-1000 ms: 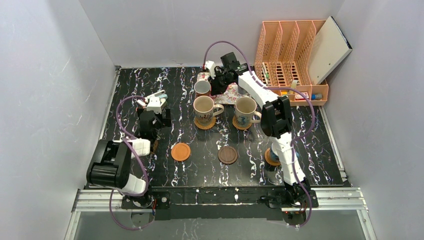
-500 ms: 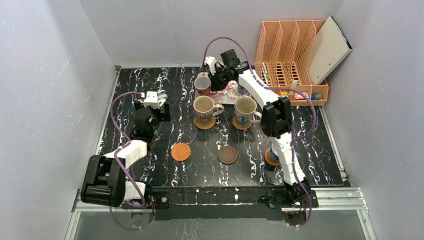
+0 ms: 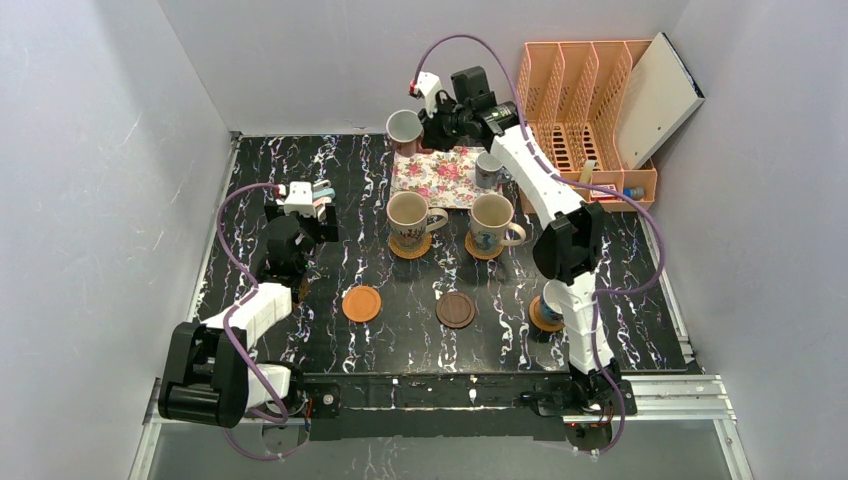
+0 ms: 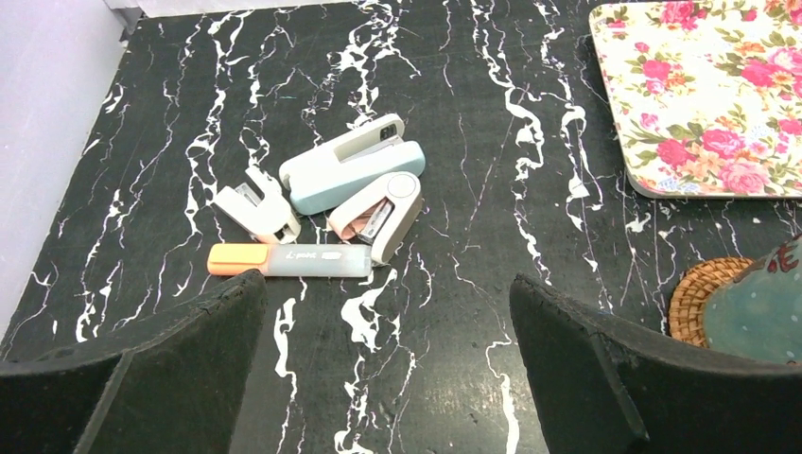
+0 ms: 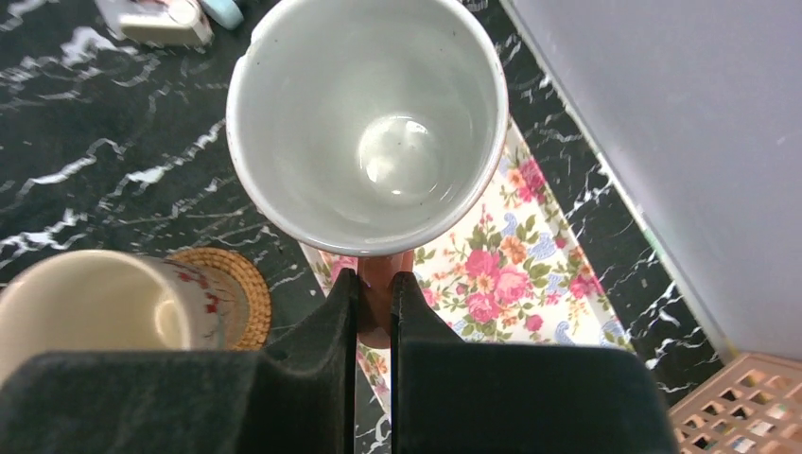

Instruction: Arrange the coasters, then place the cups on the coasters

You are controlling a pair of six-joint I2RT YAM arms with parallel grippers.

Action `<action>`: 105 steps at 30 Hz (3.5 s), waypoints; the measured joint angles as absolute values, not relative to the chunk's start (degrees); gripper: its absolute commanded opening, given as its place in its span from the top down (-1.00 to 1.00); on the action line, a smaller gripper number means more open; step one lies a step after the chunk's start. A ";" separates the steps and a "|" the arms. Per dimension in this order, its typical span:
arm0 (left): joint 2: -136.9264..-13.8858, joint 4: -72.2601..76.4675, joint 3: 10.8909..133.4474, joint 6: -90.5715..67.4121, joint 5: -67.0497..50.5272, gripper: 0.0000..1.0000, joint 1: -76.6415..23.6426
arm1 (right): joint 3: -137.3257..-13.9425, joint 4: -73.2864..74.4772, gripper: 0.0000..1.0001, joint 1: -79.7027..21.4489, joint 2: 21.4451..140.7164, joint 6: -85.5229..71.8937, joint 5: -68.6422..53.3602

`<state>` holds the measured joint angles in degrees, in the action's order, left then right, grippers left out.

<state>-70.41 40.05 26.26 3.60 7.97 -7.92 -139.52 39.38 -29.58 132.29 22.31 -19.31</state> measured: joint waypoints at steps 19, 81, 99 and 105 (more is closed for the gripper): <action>-69.12 44.64 24.67 1.54 23.35 -0.96 -7.92 | -138.85 50.96 0.97 -51.59 116.71 24.97 -21.02; -71.02 49.30 23.18 1.89 33.61 -0.96 -5.72 | -88.31 26.89 0.85 -58.30 111.02 18.81 -23.97; -72.20 49.32 23.18 1.65 33.52 -0.96 -5.34 | -96.64 35.53 -0.89 -57.60 110.96 21.89 -25.26; -72.79 49.30 23.18 1.45 33.19 -0.96 -5.30 | -109.73 40.29 -0.96 -53.98 106.69 22.39 -24.77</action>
